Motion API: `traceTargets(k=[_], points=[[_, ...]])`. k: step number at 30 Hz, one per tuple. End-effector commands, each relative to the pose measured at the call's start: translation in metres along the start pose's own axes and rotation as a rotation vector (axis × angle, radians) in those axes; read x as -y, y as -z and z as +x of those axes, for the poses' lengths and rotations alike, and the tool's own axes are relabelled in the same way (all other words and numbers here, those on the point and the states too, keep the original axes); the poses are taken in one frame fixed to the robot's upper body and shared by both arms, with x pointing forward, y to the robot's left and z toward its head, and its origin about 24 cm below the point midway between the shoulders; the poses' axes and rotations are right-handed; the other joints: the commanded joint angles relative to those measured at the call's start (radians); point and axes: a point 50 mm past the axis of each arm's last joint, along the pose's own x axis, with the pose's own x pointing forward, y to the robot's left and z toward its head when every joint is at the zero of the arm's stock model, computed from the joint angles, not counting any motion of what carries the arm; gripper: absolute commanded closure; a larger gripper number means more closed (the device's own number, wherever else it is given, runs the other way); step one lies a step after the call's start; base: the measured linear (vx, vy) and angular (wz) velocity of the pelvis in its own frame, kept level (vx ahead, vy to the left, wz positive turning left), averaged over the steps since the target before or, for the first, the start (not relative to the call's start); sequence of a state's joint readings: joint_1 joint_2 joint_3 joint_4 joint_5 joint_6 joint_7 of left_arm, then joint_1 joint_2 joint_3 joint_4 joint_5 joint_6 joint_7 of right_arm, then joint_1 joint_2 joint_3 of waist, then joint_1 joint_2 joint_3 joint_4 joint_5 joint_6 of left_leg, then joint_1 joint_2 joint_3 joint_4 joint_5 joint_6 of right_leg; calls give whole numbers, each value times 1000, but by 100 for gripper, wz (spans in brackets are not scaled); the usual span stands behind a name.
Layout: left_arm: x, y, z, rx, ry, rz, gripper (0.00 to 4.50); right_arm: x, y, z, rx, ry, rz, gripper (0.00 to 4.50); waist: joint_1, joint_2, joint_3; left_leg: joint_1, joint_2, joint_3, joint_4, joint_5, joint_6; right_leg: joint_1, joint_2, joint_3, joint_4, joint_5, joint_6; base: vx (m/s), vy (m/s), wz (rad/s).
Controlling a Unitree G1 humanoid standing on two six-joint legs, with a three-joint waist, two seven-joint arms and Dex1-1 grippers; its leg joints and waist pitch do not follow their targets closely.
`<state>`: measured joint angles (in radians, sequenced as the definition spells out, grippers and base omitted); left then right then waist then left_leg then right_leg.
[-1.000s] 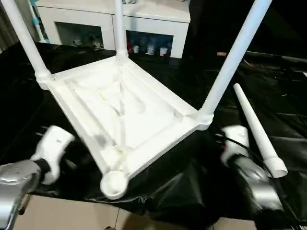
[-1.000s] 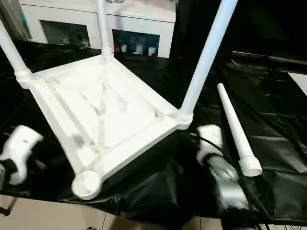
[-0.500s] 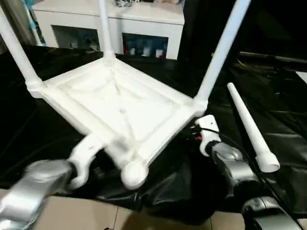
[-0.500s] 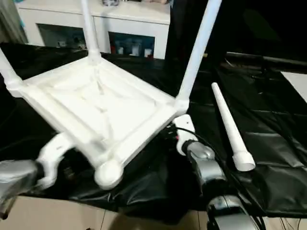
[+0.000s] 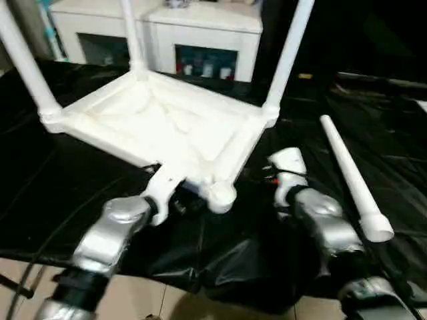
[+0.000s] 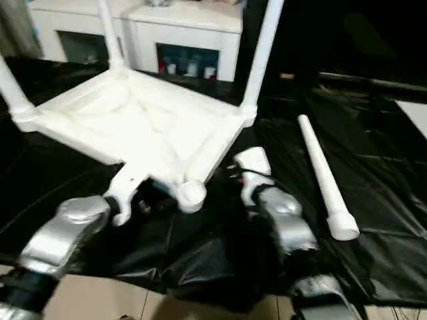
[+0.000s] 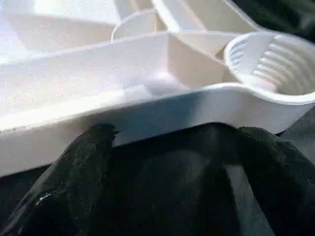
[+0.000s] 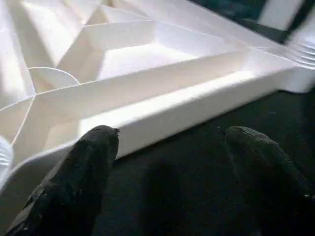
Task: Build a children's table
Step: Rotate table base, then pick table leg
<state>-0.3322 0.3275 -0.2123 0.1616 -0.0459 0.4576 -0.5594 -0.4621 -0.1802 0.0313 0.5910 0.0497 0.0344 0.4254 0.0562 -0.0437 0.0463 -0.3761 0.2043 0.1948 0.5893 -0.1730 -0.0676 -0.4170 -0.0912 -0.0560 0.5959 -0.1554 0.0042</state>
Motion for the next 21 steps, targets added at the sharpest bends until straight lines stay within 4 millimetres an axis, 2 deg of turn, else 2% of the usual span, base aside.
traceTargets(k=[1, 2, 4, 5, 6, 8, 11, 12, 13, 14, 15, 16, 17, 18, 19, 21], points=[[0, -13, 5, 60, -8, 32, 9, 8, -4, -5, 1, 43, 25, 68, 3, 25, -68, 13, 18, -13, -74, -249, -8, 46, -31, 32, -58, -194, -169, 0, 0, 0], [11, -20, 14, 121, 23, 33, 9, 18, -6, -11, -44, 130, -17, 68, 0, 21, -64, 13, 16, -10, -74, -254, -7, 47, -28, 32, -63, -198, -170, 0, 0, 0], [15, -23, 17, 142, 31, 38, 9, 21, -8, -13, -76, 160, -46, 68, 8, 20, -69, 20, 17, -8, -69, -228, -9, 46, -28, 33, -59, -162, -175, 0, 0, 0], [23, -28, 22, 185, 55, 46, 9, 26, -10, -15, -119, 169, -51, 68, 7, 18, -66, 14, 15, -7, -71, -223, -2, 50, -26, 33, -60, -157, -179, 0, 0, 0], [28, -31, 24, 207, 69, 46, 9, 29, -12, -17, -129, 177, -46, 68, 11, 25, -67, 14, 15, -9, -70, -224, -5, 51, -29, 32, -58, -160, -178, 0, 0, 0], [38, -39, 29, 264, 113, 36, 9, 38, -18, -21, -144, 222, -32, 68, 8, 23, -65, 12, 16, -9, -71, -245, -6, 51, -30, 33, -63, -179, -173, 0, 0, 0], [46, -49, 27, 322, 159, 36, 0, 57, -22, -26, -202, 317, -23, 34, 6, 18, -66, 11, 15, -8, -69, -245, -9, 53, -33, 32, -64, -206, -172, 0, 0, 0], [47, -51, 24, 335, 183, 35, 0, 66, -24, -28, -232, 344, -33, 34, 4, 13, -66, 10, 16, -8, -68, -242, -9, 53, -33, 32, -64, -216, -168, 0, 0, 0], [48, -52, 23, 345, 199, 36, 0, 72, -26, -29, -254, 363, -40, 28, 3, 15, -65, 10, 15, -8, -67, -239, -9, 53, -33, 32, -63, -220, -168, 0, 0, 0], [51, -52, 15, 340, 269, 53, 0, 87, -32, -34, -299, 427, -67, 15, 2, 12, -64, 11, 15, -7, -66, -241, -10, 53, -34, 31, -64, -240, -164, 0, 0, 0], [53, -51, 12, 334, 292, 59, 0, 92, -34, -36, -314, 449, -70, 5, -2, 8, -63, 10, 15, -5, -65, -241, -8, 50, -32, 31, -66, -261, -158, 0, 0, 0], [55, -48, 6, 312, 337, 75, 0, 102, -35, -40, -362, 480, -71, 5, 0, 11, -61, 13, 15, -5, -65, -243, -10, 48, -32, 31, -67, -272, -155, 0, 0, 0], [56, -47, 4, 305, 350, 80, 0, 105, -36, -42, -378, 489, -70, 5, -3, 8, -62, 10, 15, -7, -65, -237, -10, 51, -32, 30, -63, -277, -154, 0, 0, 0], [58, -43, -3, 279, 395, 93, 0, 114, -36, -47, -426, 518, -64, 5, -4, 4, -60, 12, 14, -4, -63, -241, -11, 47, -31, 30, -64, -292, -147, 0, 0, 0], [60, -40, -11, 254, 432, 100, 0, 123, -35, -51, -477, 536, -53, 5, -5, 5, -61, 12, 15, -6, -64, -236, -10, 50, -31, 30, -62, -293, -149, 0, 0, 0], [61, -37, -22, 224, 474, 109, 0, 135, -32, -59, -551, 546, -6, 5, -5, 7, -59, 16, 15, -2, -61, -235, -11, 42, -28, 30, -63, -280, -163, 0, 0, 0]])
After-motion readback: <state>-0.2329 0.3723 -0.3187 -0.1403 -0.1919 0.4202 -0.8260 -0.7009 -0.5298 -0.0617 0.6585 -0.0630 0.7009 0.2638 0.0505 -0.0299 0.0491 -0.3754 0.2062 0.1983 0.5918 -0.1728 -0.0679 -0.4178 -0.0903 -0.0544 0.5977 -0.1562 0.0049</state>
